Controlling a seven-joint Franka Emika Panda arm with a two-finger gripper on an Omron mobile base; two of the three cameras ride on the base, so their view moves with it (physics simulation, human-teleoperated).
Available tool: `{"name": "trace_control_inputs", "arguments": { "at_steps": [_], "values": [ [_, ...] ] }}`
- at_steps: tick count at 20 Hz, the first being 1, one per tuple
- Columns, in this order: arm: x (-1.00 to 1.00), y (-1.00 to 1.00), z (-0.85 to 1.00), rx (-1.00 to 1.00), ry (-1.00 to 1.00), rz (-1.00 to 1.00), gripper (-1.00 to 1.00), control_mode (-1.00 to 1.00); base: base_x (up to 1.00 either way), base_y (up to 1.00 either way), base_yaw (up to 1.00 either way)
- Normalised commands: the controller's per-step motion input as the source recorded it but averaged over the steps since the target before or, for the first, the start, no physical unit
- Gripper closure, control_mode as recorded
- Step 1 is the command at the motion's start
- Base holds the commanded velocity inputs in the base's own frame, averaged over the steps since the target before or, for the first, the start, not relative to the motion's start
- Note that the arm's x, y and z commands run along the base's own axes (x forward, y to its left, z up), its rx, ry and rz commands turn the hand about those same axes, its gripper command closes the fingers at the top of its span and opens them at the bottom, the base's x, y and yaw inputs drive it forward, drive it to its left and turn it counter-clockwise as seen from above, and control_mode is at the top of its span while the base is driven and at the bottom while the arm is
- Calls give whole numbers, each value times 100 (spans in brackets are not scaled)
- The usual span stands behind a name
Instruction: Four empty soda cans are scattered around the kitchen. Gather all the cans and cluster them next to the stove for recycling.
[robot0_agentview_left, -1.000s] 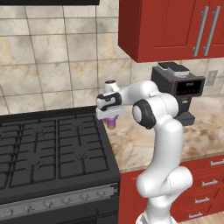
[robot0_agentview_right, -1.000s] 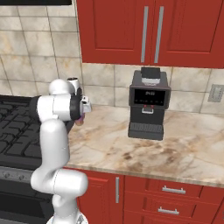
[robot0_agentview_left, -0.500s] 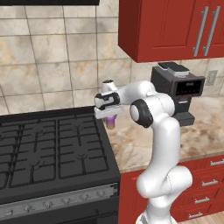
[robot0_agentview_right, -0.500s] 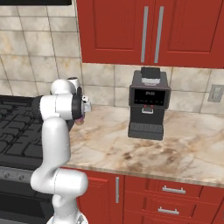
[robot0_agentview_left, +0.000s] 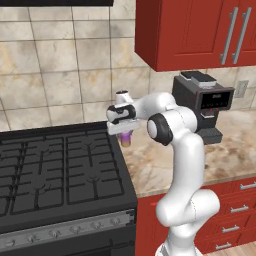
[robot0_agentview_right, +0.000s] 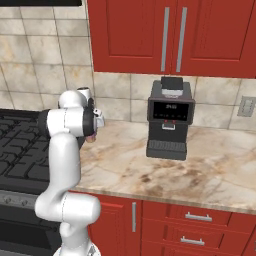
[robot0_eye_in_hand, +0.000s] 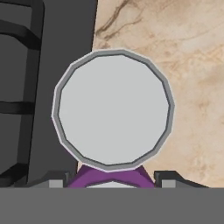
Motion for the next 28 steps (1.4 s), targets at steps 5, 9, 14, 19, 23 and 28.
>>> {"name": "trace_control_inputs", "arguments": {
  "at_steps": [5, 9, 14, 19, 23, 28],
  "values": [
    [6, 3, -17, 0, 0, -1, -100, -100, 0, 0, 0],
    [4, 1, -15, 0, 0, -1, -100, -100, 0, 0, 0],
    [0, 1, -2, 0, 0, 0, -100, -100, 0, 0, 0],
    [-3, 0, 10, 0, -1, 0, -100, -100, 0, 0, 0],
    [-6, 0, 16, 0, -1, 0, -100, -100, 0, 0, 0],
    [-12, 0, 21, 0, 0, 0, -100, -100, 0, 0, 0]
  ]
}}
